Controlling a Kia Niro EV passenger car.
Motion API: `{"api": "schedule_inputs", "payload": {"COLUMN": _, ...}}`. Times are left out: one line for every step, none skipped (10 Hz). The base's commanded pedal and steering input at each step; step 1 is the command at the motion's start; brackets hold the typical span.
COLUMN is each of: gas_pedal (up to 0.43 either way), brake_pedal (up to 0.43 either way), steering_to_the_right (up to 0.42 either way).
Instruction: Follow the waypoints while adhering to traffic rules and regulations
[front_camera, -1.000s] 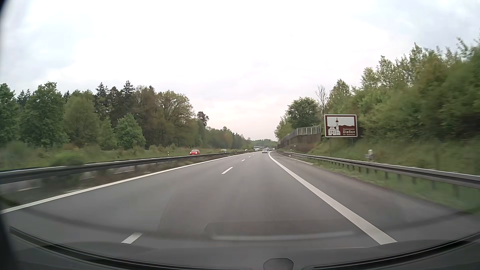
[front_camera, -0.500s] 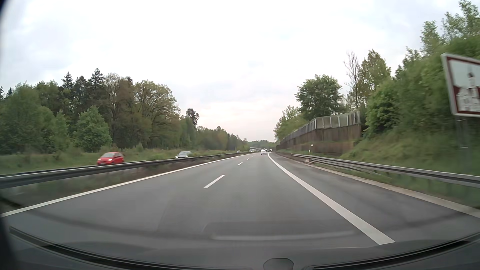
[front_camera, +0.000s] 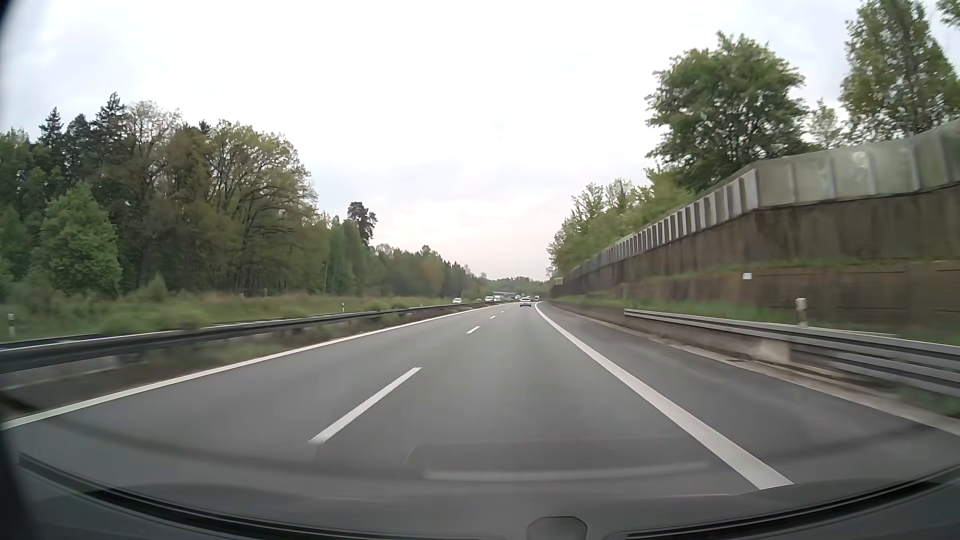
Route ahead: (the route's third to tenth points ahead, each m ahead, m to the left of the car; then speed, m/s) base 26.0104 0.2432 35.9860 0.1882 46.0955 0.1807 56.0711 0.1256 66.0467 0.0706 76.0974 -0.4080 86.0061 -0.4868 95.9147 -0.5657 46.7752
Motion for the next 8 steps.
{"api": "schedule_inputs", "payload": {"gas_pedal": 0.319, "brake_pedal": 0.000, "steering_to_the_right": 0.005}}
{"api": "schedule_inputs", "payload": {"gas_pedal": 0.350, "brake_pedal": 0.000, "steering_to_the_right": 0.005}}
{"api": "schedule_inputs", "payload": {"gas_pedal": 0.378, "brake_pedal": 0.000, "steering_to_the_right": 0.005}}
{"api": "schedule_inputs", "payload": {"gas_pedal": 0.409, "brake_pedal": 0.000, "steering_to_the_right": 0.005}}
{"api": "schedule_inputs", "payload": {"gas_pedal": 0.429, "brake_pedal": 0.000, "steering_to_the_right": 0.003}}
{"api": "schedule_inputs", "payload": {"gas_pedal": 0.449, "brake_pedal": 0.000, "steering_to_the_right": 0.002}}
{"api": "schedule_inputs", "payload": {"gas_pedal": 0.461, "brake_pedal": 0.000, "steering_to_the_right": 0.001}}
{"api": "schedule_inputs", "payload": {"gas_pedal": 0.480, "brake_pedal": 0.000, "steering_to_the_right": 0.001}}
